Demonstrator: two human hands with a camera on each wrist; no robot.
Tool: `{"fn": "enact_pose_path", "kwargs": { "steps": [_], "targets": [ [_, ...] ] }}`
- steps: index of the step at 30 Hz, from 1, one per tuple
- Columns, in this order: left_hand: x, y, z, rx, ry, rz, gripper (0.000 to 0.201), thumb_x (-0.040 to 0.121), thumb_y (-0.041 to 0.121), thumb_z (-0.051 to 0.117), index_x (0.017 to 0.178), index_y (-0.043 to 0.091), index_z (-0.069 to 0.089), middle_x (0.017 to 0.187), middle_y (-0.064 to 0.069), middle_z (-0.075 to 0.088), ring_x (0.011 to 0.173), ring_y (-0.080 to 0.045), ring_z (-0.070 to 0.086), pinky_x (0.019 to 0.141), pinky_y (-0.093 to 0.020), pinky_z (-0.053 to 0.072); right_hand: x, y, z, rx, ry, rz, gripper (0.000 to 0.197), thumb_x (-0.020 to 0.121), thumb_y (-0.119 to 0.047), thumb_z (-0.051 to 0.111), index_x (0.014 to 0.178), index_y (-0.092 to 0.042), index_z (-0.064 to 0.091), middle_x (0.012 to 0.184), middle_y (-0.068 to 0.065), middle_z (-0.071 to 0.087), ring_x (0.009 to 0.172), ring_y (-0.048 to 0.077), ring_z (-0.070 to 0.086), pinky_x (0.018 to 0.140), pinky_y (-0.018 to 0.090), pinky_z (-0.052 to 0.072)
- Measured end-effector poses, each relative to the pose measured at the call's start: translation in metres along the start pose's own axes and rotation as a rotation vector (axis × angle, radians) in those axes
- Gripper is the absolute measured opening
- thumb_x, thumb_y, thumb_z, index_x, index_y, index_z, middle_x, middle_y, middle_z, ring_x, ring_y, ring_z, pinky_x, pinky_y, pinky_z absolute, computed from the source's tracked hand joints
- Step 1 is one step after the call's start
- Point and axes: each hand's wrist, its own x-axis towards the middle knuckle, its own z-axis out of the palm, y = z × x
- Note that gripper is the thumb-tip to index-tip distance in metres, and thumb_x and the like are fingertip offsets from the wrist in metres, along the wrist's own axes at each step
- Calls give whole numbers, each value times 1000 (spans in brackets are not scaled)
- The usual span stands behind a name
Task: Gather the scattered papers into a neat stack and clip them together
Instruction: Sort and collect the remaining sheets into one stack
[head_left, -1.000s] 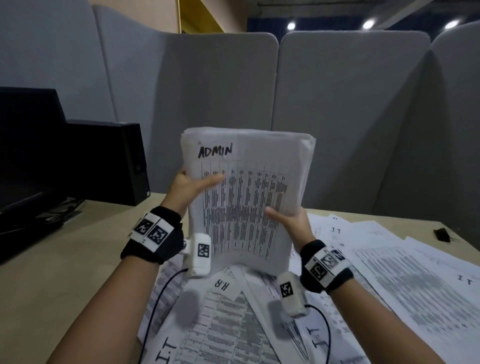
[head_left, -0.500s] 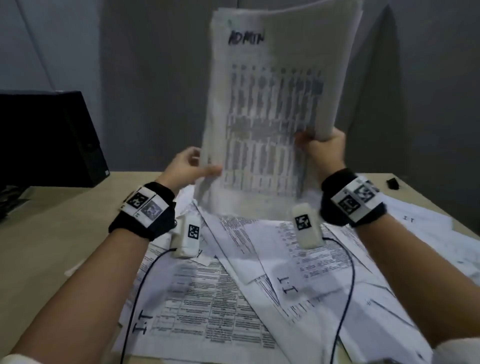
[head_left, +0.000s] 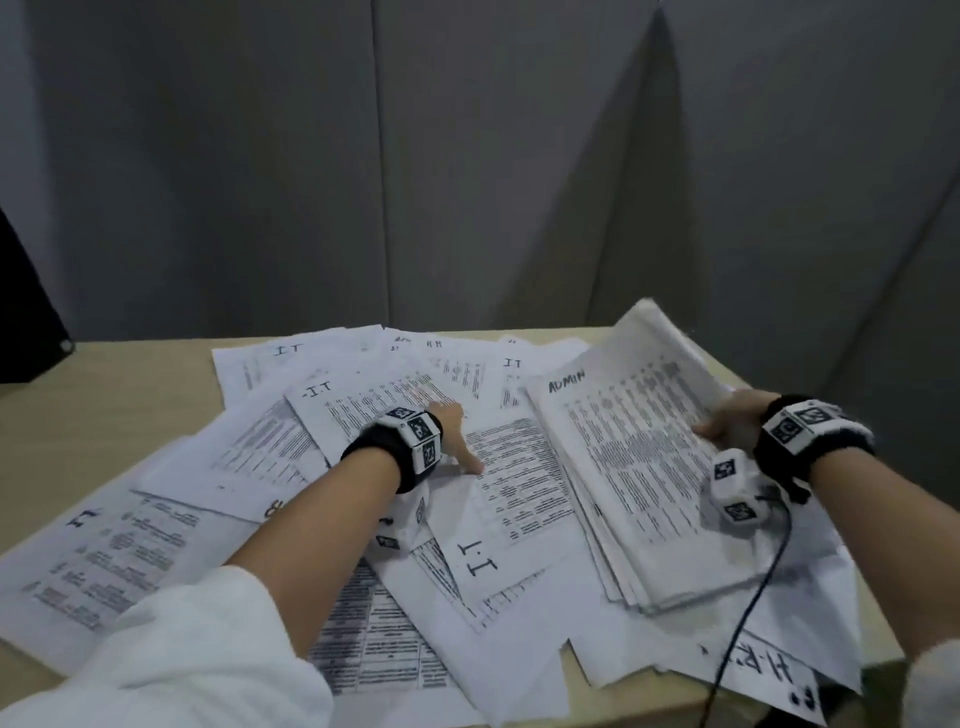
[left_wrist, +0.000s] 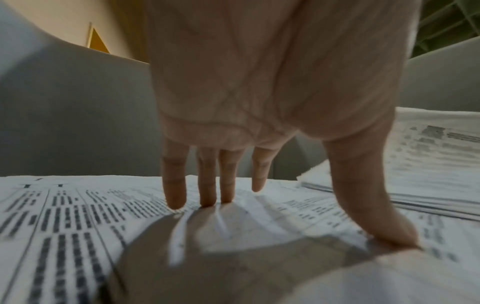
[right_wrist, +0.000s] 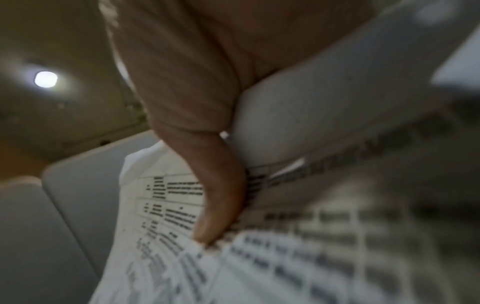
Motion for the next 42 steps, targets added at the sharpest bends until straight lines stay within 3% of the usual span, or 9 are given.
{"fn": "enact_pose_path", "kwargs": {
  "steps": [3, 6, 13, 19, 26, 29, 32, 36, 42],
  "targets": [
    [7, 2, 2, 118, -2, -20, 86, 62, 55, 77, 127, 11, 44, 126, -10, 55, 111, -29, 54, 96, -43, 46, 23, 9, 12, -130, 32, 34, 26, 83, -5, 64, 61, -3, 51, 53, 5, 57, 59, 20, 60, 44, 21, 42],
    [12, 3, -3, 57, -70, -43, 89, 65, 41, 81, 137, 11, 37, 136, -8, 49, 121, -29, 49, 101, -41, 43, 48, 18, 21, -155, 49, 16, 20, 79, -12, 71, 70, -2, 56, 70, 11, 58, 66, 23, 54, 65, 27, 48],
    [25, 22, -1, 34, -7, -82, 96, 60, 68, 70, 129, 4, 50, 134, -20, 49, 120, -37, 52, 102, -47, 43, 72, 23, 10, -83, -9, 23, 18, 75, -5, 72, 83, 5, 60, 82, 19, 62, 82, 33, 61, 70, 31, 53],
    [36, 29, 3, -38, -55, -78, 102, 55, 56, 81, 133, 10, 36, 132, -9, 53, 116, -32, 53, 96, -46, 46, 77, 33, 8, -107, 25, 46, 32, 75, -8, 72, 97, 10, 59, 90, 20, 61, 101, 39, 60, 91, 43, 48],
    [22, 17, 0, -133, -16, -49, 65, 93, 42, 50, 144, 6, 32, 151, -10, 34, 137, -24, 35, 113, -34, 29, 58, 13, 0, -48, 50, -104, 17, 76, -8, 72, 83, -1, 59, 75, 9, 61, 72, 25, 57, 73, 32, 45],
    [4, -2, -14, -195, 19, -100, 51, 95, 34, 49, 135, 4, 46, 142, -13, 46, 127, -25, 46, 106, -31, 34, 46, 5, -12, 102, 16, -143, 20, 75, 0, 70, 90, 9, 60, 69, 16, 63, 60, 27, 60, 62, 34, 50],
    [-17, -33, -26, -214, 118, -197, 46, 96, 30, 47, 131, 1, 50, 138, -14, 50, 120, -25, 50, 101, -29, 37, 31, -3, -25, 227, 35, -155, 9, 80, 3, 65, 82, 9, 59, 49, 8, 62, 40, 22, 58, 39, 21, 46],
    [-37, -83, -18, -271, 142, -401, 37, 97, 24, 45, 119, -6, 52, 125, -22, 53, 105, -27, 59, 84, -27, 47, 17, 0, -30, 290, -26, -77, 11, 82, -5, 65, 84, 5, 60, 43, 9, 61, 37, 22, 57, 43, 25, 47],
    [-43, -90, -5, -462, 192, -503, 48, 90, 22, 59, 125, -9, 51, 128, -23, 56, 119, -34, 54, 96, -35, 43, 30, 21, 0, 220, -37, 94, 27, 85, -15, 61, 61, -9, 50, 27, -1, 48, 22, 9, 45, 35, 21, 40]
  ]
}}
